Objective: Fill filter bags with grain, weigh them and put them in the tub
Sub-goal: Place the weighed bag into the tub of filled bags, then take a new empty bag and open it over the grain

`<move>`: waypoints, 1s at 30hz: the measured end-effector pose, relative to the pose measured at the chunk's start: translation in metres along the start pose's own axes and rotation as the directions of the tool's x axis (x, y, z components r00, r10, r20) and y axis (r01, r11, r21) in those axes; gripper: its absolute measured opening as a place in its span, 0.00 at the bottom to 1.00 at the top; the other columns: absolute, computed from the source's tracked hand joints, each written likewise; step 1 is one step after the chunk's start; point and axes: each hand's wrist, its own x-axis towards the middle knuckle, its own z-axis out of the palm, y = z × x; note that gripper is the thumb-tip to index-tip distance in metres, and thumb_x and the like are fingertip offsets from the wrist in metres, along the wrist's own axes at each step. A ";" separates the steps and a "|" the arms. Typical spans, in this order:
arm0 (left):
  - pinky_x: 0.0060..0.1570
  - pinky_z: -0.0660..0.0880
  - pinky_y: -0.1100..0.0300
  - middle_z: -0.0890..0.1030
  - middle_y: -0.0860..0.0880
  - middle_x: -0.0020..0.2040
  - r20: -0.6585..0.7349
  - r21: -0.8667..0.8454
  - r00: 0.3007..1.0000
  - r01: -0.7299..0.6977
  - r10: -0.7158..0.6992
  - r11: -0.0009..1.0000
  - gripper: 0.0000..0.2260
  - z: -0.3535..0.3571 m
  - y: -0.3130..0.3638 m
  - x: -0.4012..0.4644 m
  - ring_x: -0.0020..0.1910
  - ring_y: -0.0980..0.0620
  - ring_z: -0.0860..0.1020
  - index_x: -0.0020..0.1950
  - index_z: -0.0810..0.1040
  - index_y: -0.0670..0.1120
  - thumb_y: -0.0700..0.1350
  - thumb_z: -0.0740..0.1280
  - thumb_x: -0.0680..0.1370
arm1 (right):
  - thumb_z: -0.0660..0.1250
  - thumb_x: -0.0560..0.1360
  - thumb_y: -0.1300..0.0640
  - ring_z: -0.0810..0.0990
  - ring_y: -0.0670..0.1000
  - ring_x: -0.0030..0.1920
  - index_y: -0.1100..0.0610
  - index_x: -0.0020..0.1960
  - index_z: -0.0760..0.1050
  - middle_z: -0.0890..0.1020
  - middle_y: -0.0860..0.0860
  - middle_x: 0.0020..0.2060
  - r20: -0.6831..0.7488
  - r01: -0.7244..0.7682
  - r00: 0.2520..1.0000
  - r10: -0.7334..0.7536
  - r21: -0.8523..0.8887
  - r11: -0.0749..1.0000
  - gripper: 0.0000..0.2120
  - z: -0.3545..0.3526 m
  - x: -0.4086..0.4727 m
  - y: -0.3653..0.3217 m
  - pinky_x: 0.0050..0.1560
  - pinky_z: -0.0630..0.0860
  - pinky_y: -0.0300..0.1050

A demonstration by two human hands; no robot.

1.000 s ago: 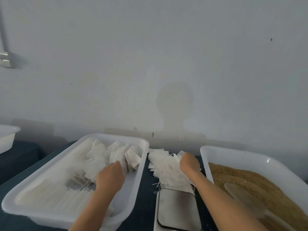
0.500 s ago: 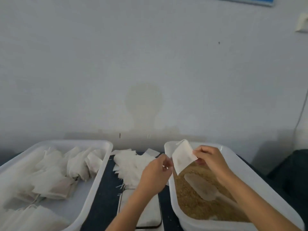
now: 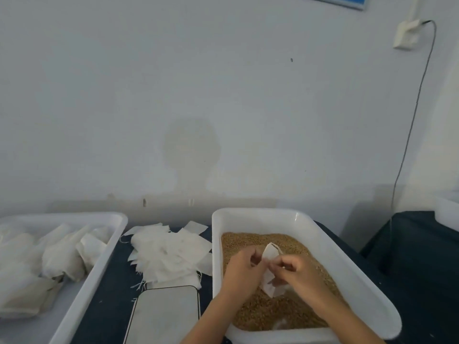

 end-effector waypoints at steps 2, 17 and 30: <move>0.43 0.79 0.49 0.79 0.48 0.39 -0.019 0.001 1.000 0.025 -0.025 1.000 0.11 0.000 -0.003 0.000 0.41 0.47 0.80 0.35 0.70 0.51 0.44 0.65 0.78 | 0.69 0.74 0.61 0.85 0.50 0.34 0.59 0.40 0.81 0.85 0.52 0.35 -0.039 -0.008 0.999 0.006 -0.050 0.999 0.06 0.001 0.001 0.004 0.34 0.79 0.37; 0.33 0.63 0.66 0.69 0.55 0.33 0.040 0.335 0.996 -0.094 0.085 0.937 0.15 0.009 -0.012 -0.003 0.32 0.59 0.67 0.34 0.62 0.54 0.44 0.63 0.77 | 0.64 0.78 0.60 0.79 0.45 0.28 0.60 0.37 0.72 0.78 0.54 0.31 -0.075 -0.047 0.997 0.036 -0.143 0.989 0.11 0.002 0.001 0.005 0.32 0.77 0.36; 0.48 0.69 0.63 0.68 0.55 0.49 0.145 0.558 0.947 -0.317 0.286 0.767 0.14 0.010 -0.009 -0.008 0.51 0.56 0.67 0.51 0.75 0.51 0.58 0.55 0.78 | 0.64 0.77 0.63 0.78 0.48 0.26 0.68 0.38 0.77 0.79 0.55 0.28 -0.136 -0.180 0.972 0.193 0.103 0.978 0.11 -0.003 -0.001 0.004 0.28 0.75 0.37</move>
